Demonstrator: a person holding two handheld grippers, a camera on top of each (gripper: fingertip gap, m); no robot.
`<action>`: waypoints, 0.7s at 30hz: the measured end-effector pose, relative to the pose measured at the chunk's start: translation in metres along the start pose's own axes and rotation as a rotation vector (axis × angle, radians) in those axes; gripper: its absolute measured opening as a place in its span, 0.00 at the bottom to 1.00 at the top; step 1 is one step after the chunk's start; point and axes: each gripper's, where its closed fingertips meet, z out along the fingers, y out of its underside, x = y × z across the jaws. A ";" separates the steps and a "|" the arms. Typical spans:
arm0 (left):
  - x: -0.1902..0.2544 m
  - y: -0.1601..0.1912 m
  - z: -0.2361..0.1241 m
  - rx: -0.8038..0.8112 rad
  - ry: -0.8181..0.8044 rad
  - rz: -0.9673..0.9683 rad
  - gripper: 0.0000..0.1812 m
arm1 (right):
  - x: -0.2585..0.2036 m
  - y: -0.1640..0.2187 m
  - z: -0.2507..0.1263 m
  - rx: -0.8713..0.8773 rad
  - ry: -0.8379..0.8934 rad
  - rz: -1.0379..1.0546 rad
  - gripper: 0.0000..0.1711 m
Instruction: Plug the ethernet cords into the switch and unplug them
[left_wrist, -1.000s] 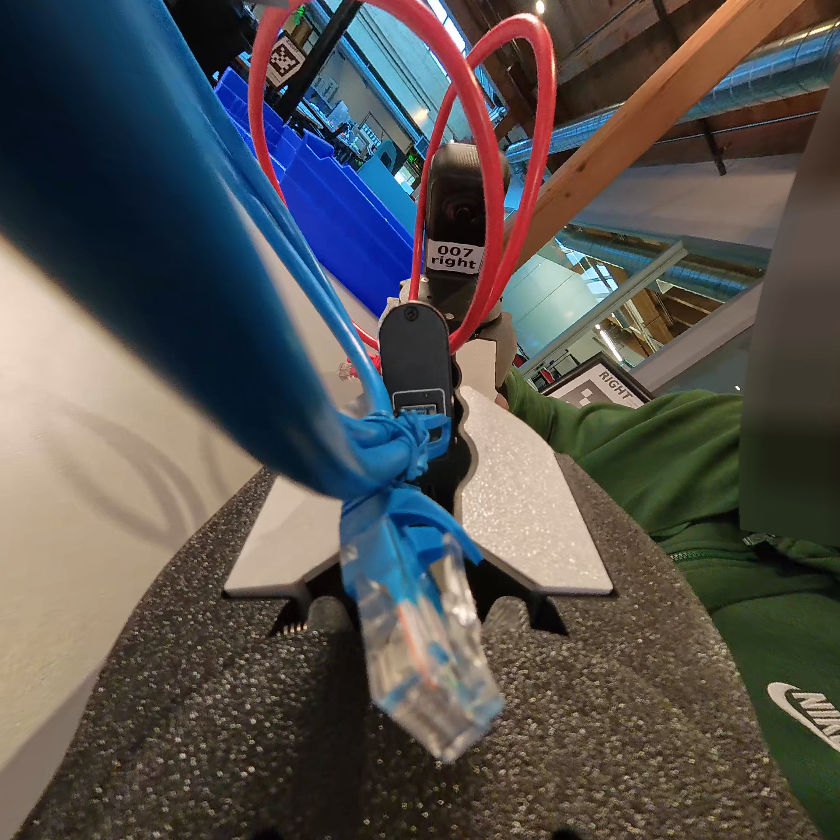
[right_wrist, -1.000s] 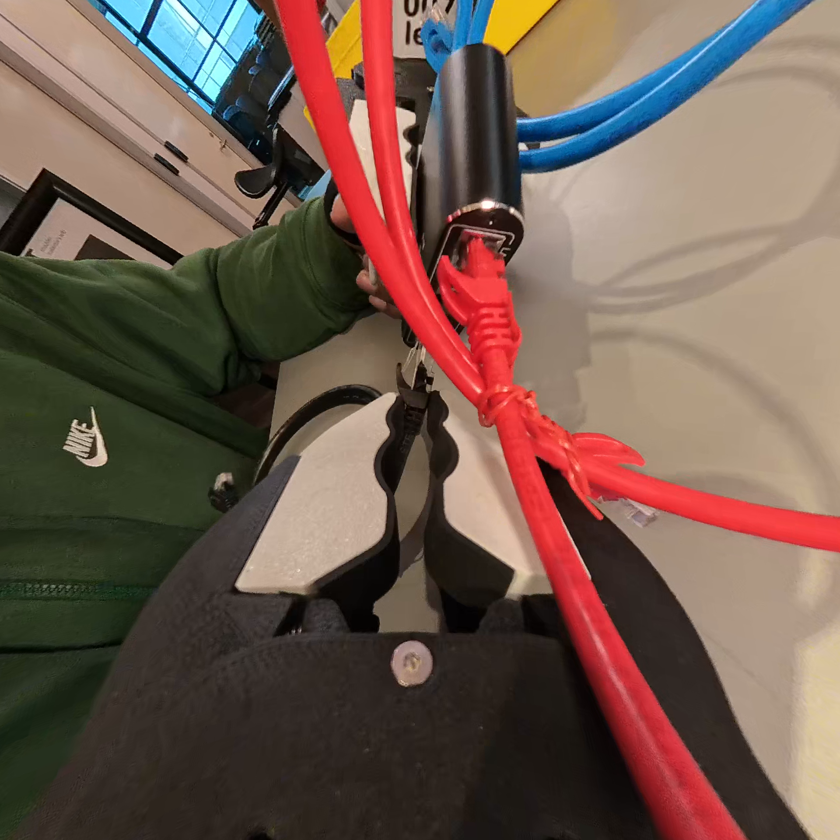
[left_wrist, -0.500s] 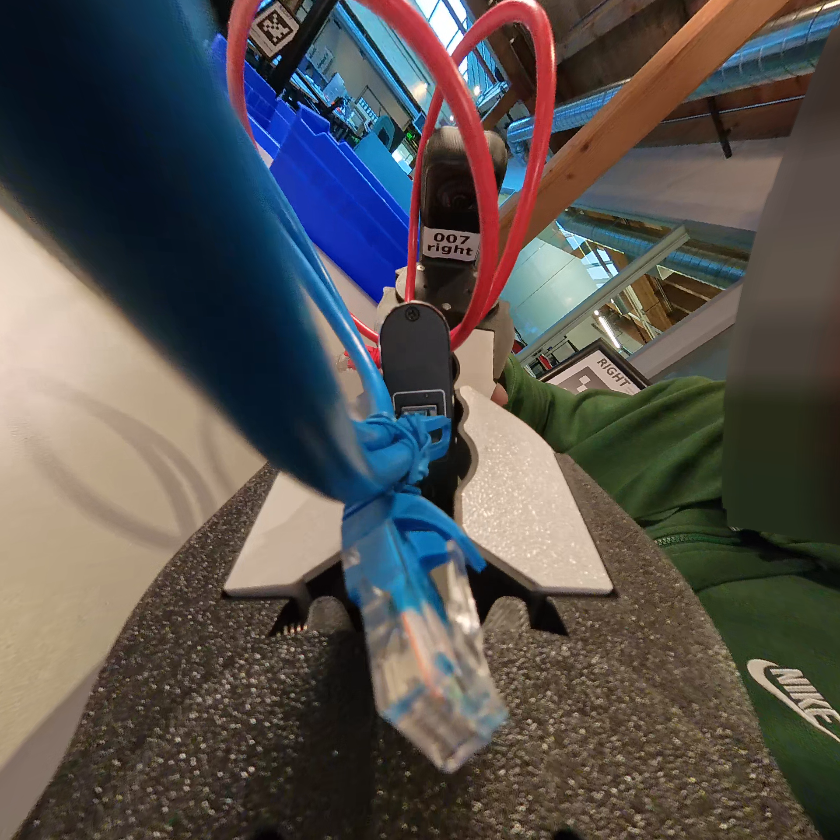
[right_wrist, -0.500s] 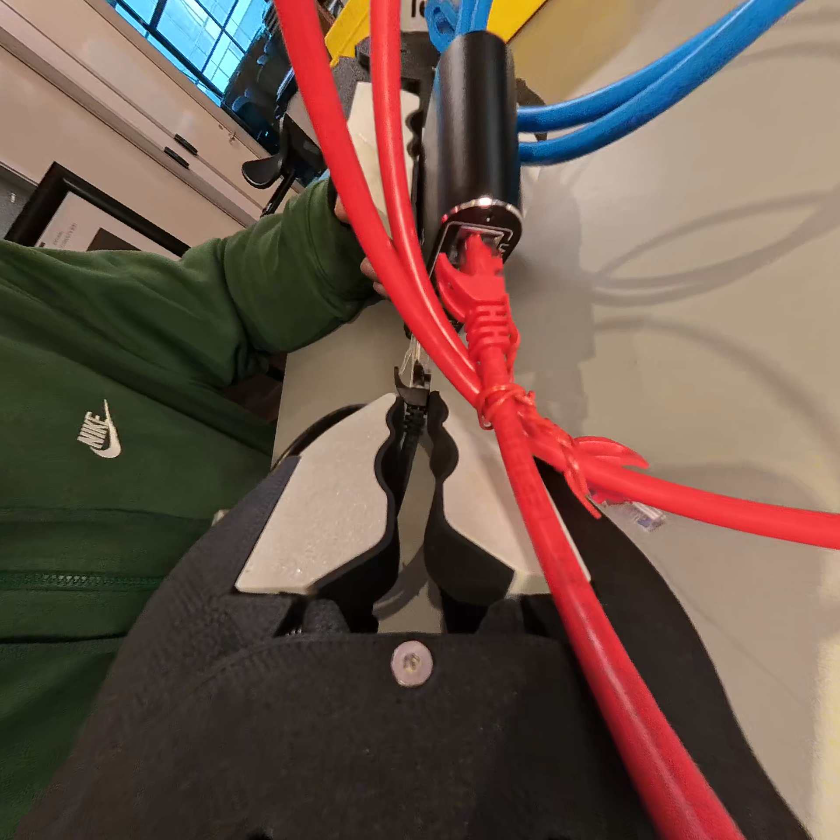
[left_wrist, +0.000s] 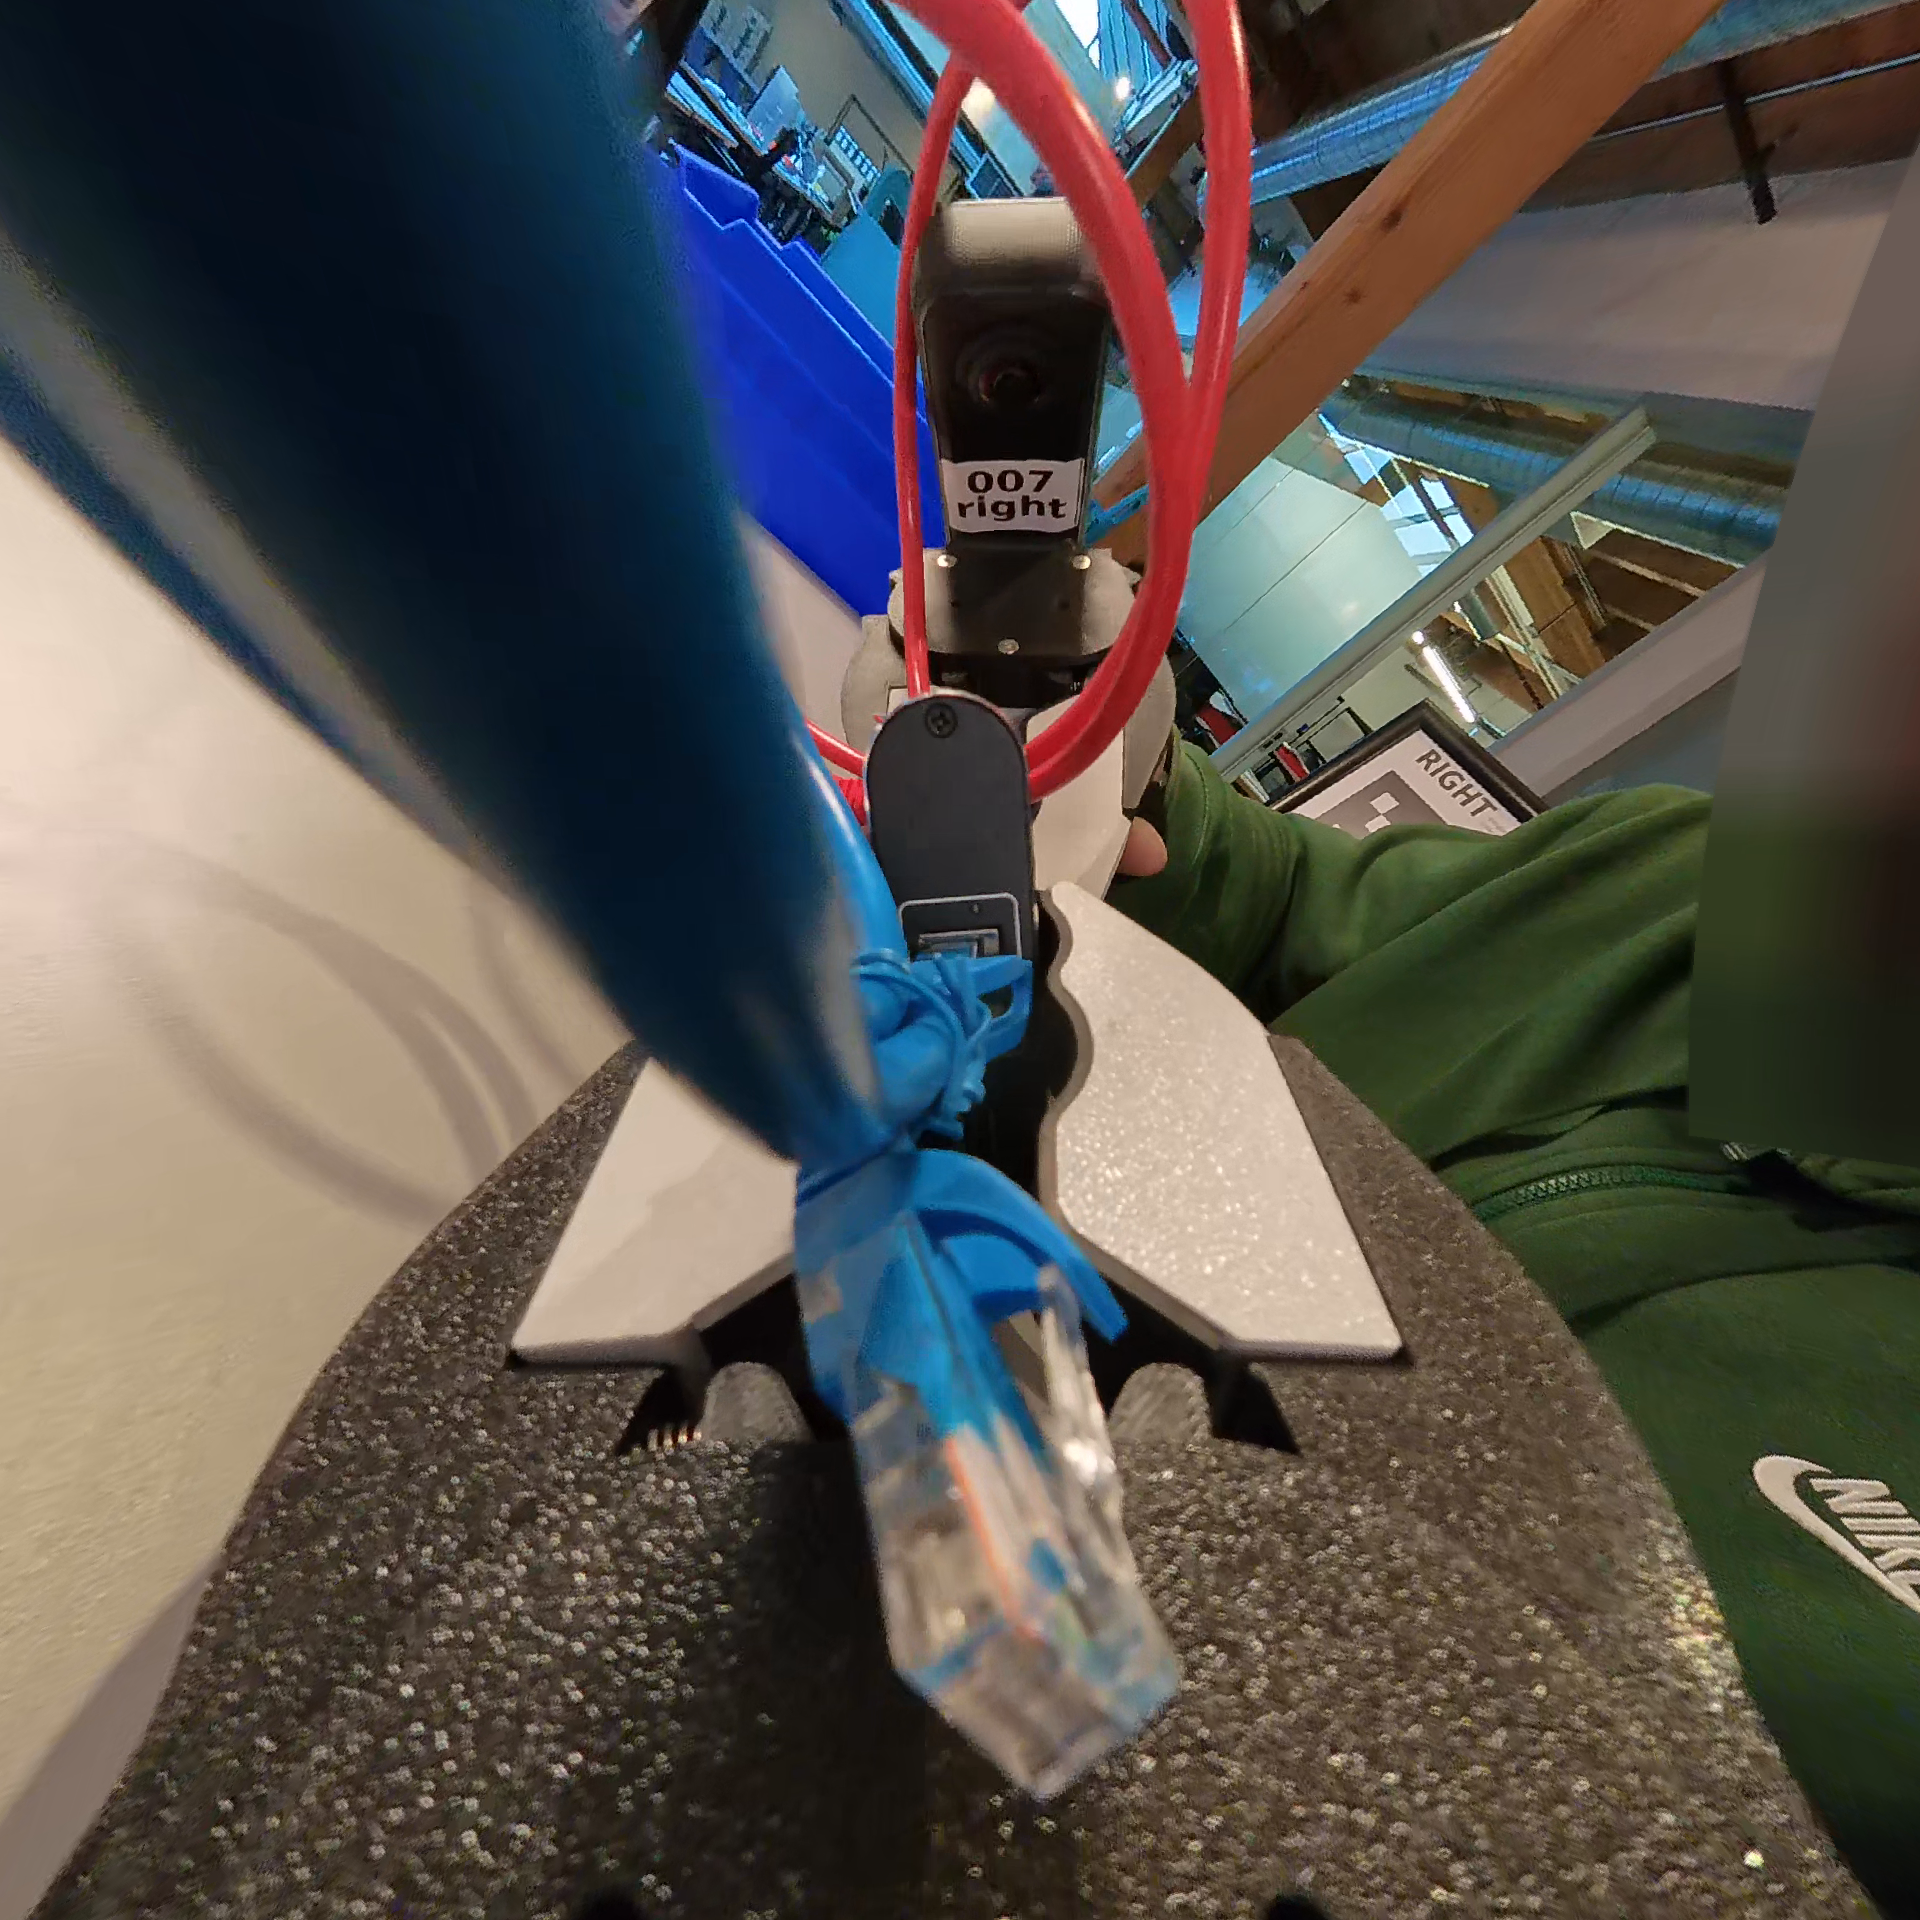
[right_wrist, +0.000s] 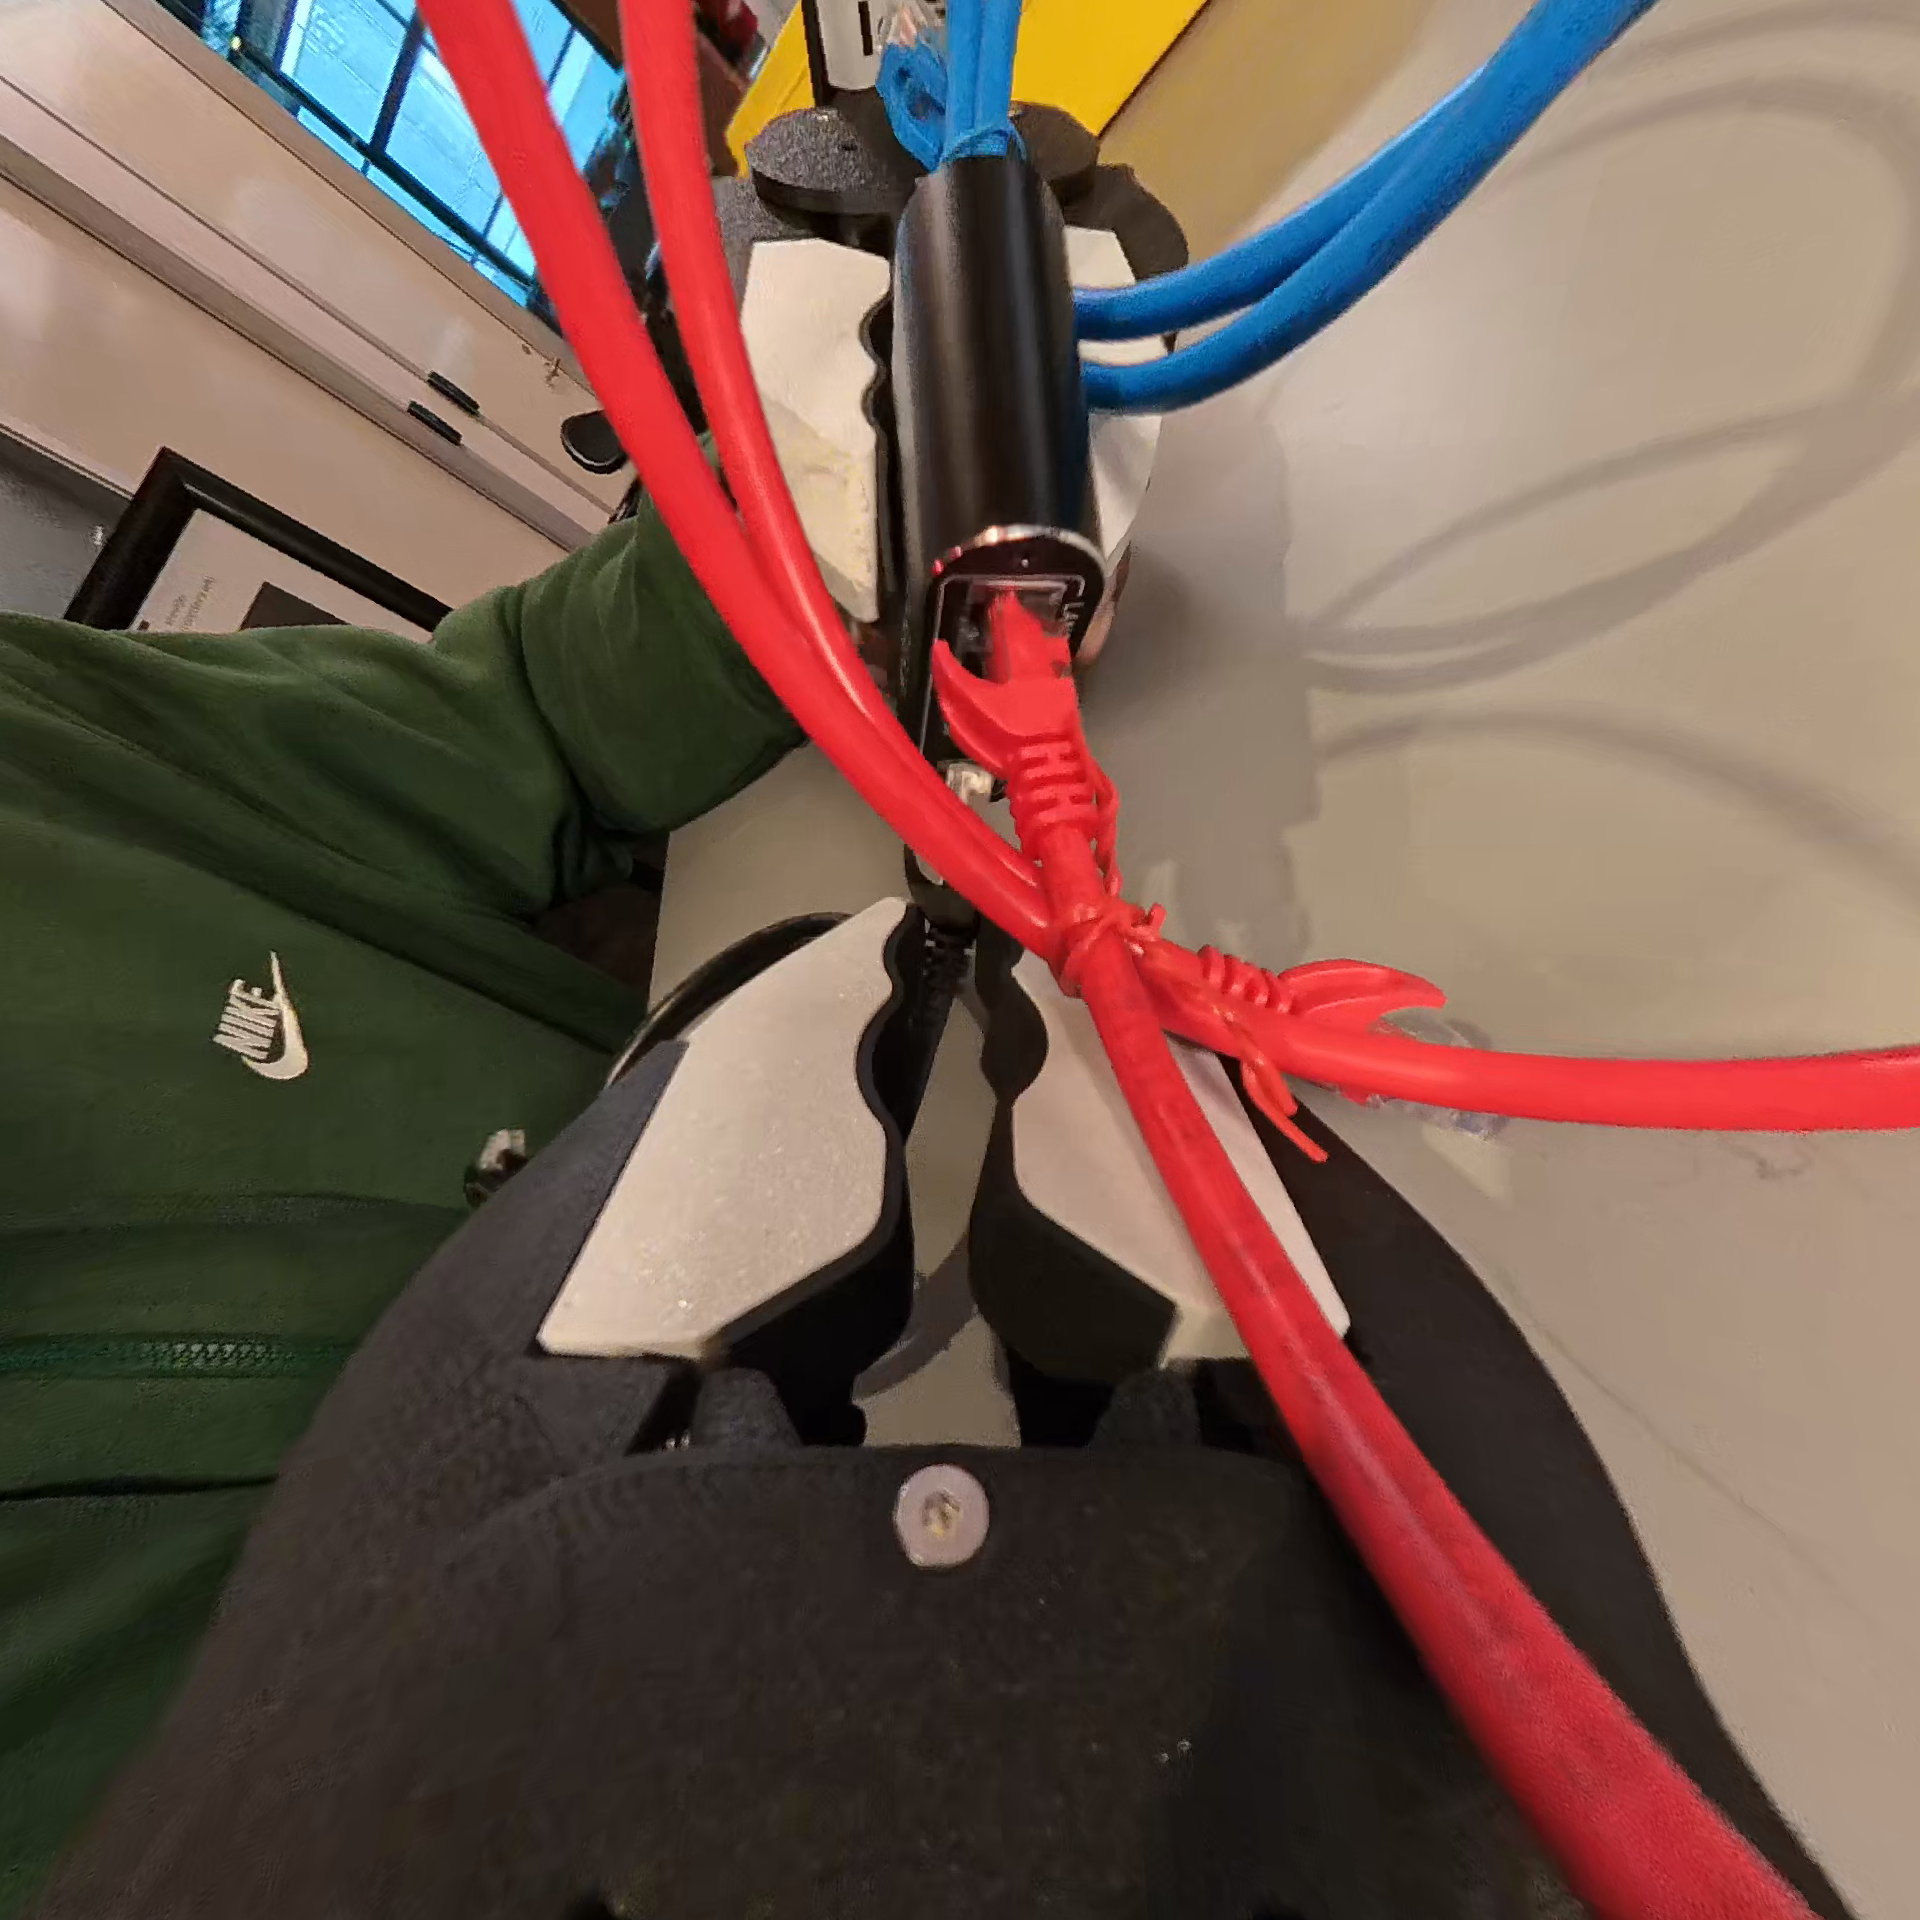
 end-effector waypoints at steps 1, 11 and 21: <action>0.001 0.000 0.000 -0.003 0.001 0.005 0.16 | -0.001 0.001 0.000 -0.005 -0.007 0.000 0.05; 0.002 0.005 0.003 -0.027 -0.008 0.025 0.15 | 0.000 0.006 0.003 -0.031 -0.011 0.003 0.05; -0.001 0.006 -0.001 -0.033 -0.020 -0.005 0.15 | 0.007 0.001 0.008 -0.007 0.074 -0.083 0.04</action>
